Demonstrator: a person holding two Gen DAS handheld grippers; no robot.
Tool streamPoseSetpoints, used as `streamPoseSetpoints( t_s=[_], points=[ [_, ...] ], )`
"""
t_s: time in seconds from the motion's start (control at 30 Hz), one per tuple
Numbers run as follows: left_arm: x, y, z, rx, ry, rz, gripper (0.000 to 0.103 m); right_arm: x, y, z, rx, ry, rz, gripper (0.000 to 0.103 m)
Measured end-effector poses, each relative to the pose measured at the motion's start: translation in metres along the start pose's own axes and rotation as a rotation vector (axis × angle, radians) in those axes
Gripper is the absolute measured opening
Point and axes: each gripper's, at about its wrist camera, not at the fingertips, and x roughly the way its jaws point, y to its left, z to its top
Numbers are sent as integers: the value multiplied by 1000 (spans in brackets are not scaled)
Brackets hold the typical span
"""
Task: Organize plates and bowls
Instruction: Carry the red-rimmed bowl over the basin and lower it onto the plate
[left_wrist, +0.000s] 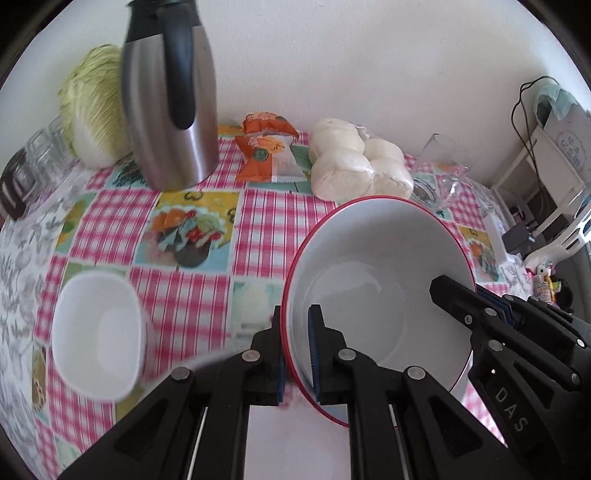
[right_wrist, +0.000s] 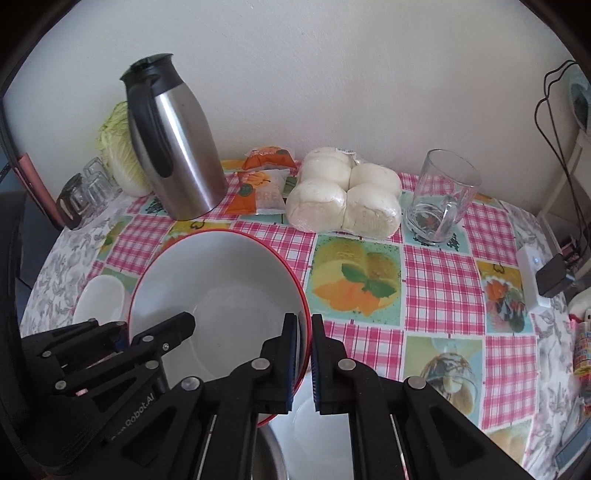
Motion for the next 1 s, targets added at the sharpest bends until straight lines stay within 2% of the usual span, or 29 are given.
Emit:
streamPoseSetpoints(
  t_s=[0.37,0.5,0.67,0.77,0.9,1.0],
  points=[
    [-42,15,-64,-79,-49,8,11,-42,24,-48,1,-16,39,8],
    [-59,17,-86,-79,-82,40,11,-51,34,-67,11,-7,62,8],
    [-71,30,-102,-137,-83,28,11,-61,41,-86,46,-15,118,8],
    [-73,34,-111,-162,-74,21,11,-66,51,-95,21,-21,95,9],
    [-74,42,-120,-207,-67,2,11,-68,54,-103,33,-14,109,9],
    [-75,45,-123,-211,-67,17,11,-68,59,-106,20,-7,113,9]
  ],
)
